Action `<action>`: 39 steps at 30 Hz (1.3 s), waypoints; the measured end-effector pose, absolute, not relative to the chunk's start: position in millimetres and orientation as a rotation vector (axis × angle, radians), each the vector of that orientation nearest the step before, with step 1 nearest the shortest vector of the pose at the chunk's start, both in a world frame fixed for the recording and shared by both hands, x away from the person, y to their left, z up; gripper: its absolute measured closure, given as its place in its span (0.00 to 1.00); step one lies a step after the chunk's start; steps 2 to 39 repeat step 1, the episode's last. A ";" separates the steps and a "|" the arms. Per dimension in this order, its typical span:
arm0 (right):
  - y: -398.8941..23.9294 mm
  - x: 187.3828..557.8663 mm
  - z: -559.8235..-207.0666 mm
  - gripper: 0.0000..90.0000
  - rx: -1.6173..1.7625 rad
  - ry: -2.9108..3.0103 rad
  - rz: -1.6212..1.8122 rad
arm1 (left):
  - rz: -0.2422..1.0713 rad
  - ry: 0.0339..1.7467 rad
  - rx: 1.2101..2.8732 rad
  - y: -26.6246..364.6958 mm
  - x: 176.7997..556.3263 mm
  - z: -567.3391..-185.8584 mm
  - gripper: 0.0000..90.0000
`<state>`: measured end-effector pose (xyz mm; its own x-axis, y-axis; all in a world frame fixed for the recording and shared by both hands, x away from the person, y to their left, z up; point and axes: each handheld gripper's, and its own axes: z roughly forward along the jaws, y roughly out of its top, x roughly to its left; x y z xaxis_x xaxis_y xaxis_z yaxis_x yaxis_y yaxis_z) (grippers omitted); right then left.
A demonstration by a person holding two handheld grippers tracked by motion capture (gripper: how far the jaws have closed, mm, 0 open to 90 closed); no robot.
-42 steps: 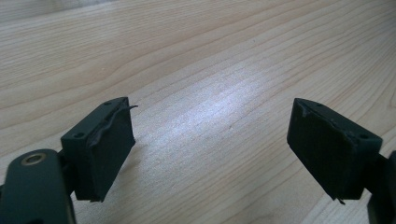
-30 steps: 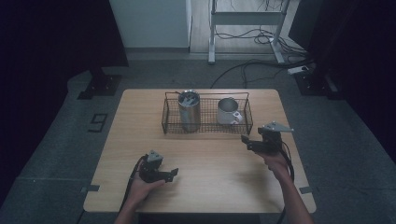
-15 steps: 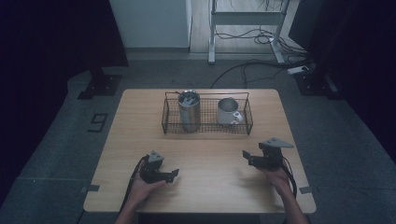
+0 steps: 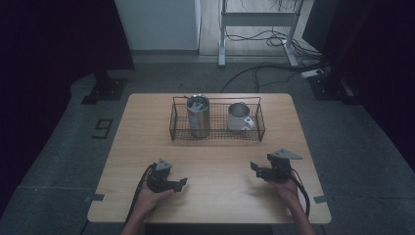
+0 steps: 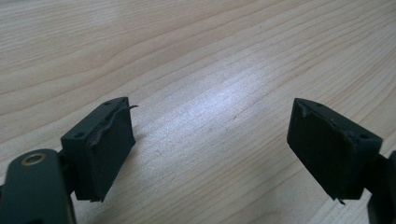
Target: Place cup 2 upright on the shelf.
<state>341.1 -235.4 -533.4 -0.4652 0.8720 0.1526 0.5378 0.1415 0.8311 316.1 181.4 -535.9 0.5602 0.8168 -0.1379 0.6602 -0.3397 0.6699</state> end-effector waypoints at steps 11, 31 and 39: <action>-235.2 340.6 -533.3 0.16 1.351 2.061 1.235 | 0.290 1.180 2.100 181.3 316.0 -535.9 0.16; -235.2 340.6 -533.3 0.16 1.351 2.061 1.235 | 0.290 1.180 2.100 181.3 316.0 -535.9 0.16; -235.2 340.6 -533.3 0.16 1.351 2.061 1.235 | 0.290 1.180 2.100 181.3 316.0 -535.9 0.16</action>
